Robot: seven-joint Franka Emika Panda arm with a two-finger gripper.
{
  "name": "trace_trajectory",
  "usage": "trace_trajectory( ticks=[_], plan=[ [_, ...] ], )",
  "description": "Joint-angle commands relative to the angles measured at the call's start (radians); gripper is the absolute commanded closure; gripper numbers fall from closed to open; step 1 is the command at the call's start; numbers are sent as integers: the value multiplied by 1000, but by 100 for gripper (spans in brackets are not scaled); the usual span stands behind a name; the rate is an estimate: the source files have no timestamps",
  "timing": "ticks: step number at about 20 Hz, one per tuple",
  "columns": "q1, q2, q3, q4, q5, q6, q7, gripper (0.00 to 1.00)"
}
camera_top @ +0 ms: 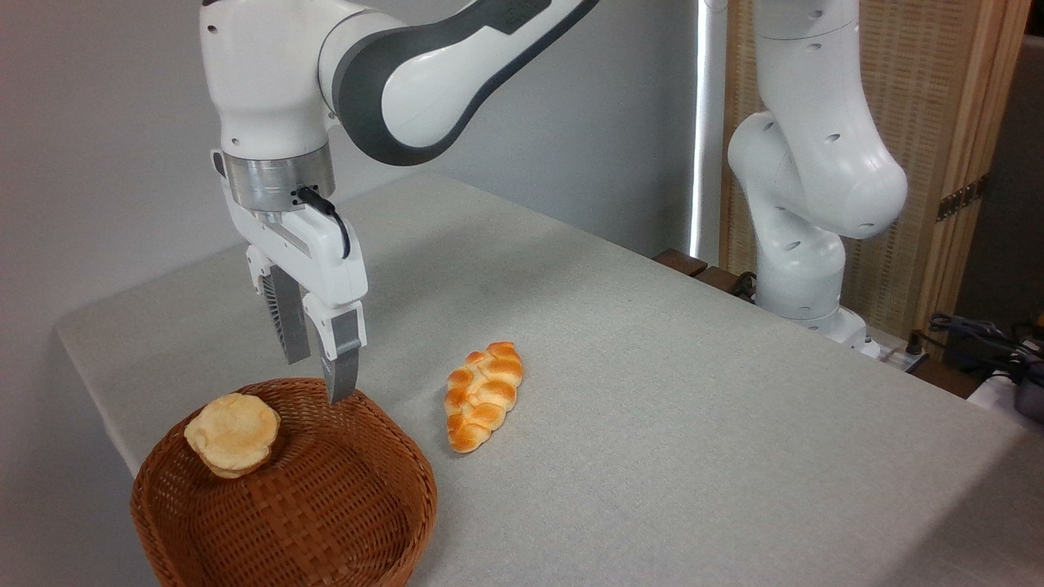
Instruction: Put bread into the basket
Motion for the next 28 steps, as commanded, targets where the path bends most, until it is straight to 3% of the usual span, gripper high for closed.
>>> trace_trajectory(
  ticks=[1, 28],
  plan=[
    [0, 1, 5, 11, 8, -21, 13, 0],
    [-2, -1, 2, -11, 6, -20, 4, 0]
  ],
)
